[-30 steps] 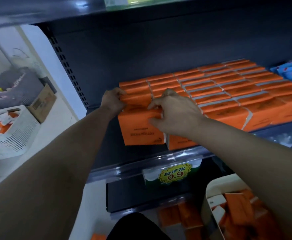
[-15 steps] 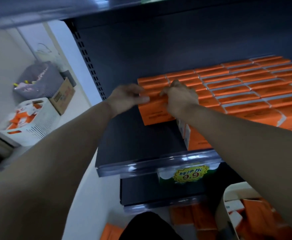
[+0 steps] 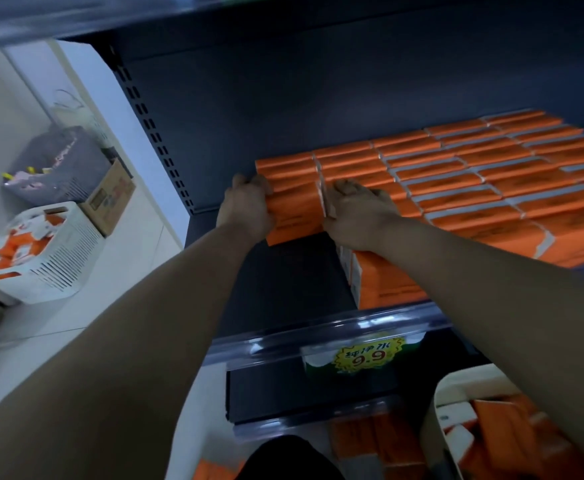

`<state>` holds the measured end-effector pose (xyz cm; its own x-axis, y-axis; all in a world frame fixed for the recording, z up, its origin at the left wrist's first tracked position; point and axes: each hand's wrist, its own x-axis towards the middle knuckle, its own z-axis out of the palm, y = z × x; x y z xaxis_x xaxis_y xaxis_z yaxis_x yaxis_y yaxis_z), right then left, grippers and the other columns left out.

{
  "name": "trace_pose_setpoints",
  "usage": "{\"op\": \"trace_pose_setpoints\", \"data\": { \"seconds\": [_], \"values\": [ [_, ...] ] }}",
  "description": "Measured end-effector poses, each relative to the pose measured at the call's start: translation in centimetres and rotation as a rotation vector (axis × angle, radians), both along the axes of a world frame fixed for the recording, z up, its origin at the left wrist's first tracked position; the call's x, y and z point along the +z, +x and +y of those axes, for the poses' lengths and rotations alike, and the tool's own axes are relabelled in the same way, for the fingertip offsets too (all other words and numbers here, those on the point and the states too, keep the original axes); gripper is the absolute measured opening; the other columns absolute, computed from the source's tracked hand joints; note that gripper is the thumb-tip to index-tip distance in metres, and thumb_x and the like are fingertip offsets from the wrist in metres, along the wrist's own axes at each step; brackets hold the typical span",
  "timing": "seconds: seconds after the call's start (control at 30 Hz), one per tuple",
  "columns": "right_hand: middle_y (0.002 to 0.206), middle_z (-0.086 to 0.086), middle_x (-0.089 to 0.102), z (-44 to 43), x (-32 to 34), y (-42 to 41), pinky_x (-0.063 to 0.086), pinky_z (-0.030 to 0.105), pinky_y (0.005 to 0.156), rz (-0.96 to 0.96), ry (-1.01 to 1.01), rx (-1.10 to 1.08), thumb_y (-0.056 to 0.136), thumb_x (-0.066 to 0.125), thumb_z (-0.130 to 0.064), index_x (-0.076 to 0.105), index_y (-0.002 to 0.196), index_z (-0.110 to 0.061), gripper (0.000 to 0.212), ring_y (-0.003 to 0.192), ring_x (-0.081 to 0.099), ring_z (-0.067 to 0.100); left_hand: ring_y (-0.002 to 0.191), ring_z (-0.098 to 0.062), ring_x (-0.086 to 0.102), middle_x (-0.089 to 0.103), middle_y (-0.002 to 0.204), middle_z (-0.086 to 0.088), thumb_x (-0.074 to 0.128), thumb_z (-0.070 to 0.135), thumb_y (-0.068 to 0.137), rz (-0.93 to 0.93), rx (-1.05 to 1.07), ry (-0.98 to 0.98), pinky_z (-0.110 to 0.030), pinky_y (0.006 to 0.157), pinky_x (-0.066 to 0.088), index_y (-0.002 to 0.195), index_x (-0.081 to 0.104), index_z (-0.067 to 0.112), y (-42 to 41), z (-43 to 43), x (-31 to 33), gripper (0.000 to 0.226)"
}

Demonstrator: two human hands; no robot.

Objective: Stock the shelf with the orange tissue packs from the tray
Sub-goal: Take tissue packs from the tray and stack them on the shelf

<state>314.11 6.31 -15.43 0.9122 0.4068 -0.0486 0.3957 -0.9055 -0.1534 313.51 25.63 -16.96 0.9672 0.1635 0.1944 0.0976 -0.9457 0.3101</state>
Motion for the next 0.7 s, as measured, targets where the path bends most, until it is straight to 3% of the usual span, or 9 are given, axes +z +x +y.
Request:
{"op": "trace_pose_setpoints", "data": {
  "seconds": [0.1, 0.23, 0.5, 0.7],
  "values": [
    [0.161, 0.001, 0.000, 0.4, -0.3, 0.0, 0.005, 0.042, 0.118, 0.019, -0.025, -0.017, 0.097, 0.034, -0.036, 0.002, 0.154, -0.016, 0.068, 0.148, -0.001, 0.018, 0.104, -0.032, 0.053, 0.039, 0.126, -0.012, 0.066, 0.012, 0.080, -0.020, -0.020, 0.029, -0.040, 0.083, 0.050, 0.123, 0.051, 0.015, 0.3, -0.6, 0.0, 0.046],
    [0.161, 0.002, 0.007, 0.6, -0.9, 0.1, 0.006, 0.039, 0.119, -0.036, 0.042, -0.047, 0.100, 0.027, -0.029, 0.004, 0.154, -0.016, 0.060, 0.148, 0.005, 0.017, 0.097, -0.030, 0.055, 0.038, 0.123, -0.012, 0.068, 0.011, 0.078, -0.010, 0.043, -0.083, -0.037, 0.071, 0.047, 0.124, 0.040, 0.009, 0.3, -1.1, -0.5, 0.054],
    [0.161, 0.003, 0.008, -0.3, 0.2, -0.5, 0.006, 0.043, 0.119, -0.013, 0.038, -0.018, 0.099, 0.030, -0.036, 0.013, 0.153, -0.016, 0.060, 0.148, 0.003, 0.019, 0.109, -0.027, 0.050, 0.040, 0.119, -0.006, 0.071, 0.024, 0.072, 0.002, 0.068, -0.012, -0.037, 0.071, 0.043, 0.123, 0.042, 0.015, -1.1, -1.9, 1.1, 0.059],
    [0.160, 0.003, 0.011, -2.5, 0.9, -2.8, 0.007, 0.044, 0.118, -0.055, 0.046, 0.003, 0.099, 0.031, -0.036, 0.024, 0.151, -0.017, 0.055, 0.148, 0.005, 0.019, 0.121, -0.027, 0.038, 0.036, 0.132, -0.008, 0.067, 0.020, 0.081, 0.003, 0.074, 0.096, -0.031, 0.076, 0.039, 0.137, 0.037, 0.014, -4.0, -4.2, 3.3, 0.064]
  ]
}}
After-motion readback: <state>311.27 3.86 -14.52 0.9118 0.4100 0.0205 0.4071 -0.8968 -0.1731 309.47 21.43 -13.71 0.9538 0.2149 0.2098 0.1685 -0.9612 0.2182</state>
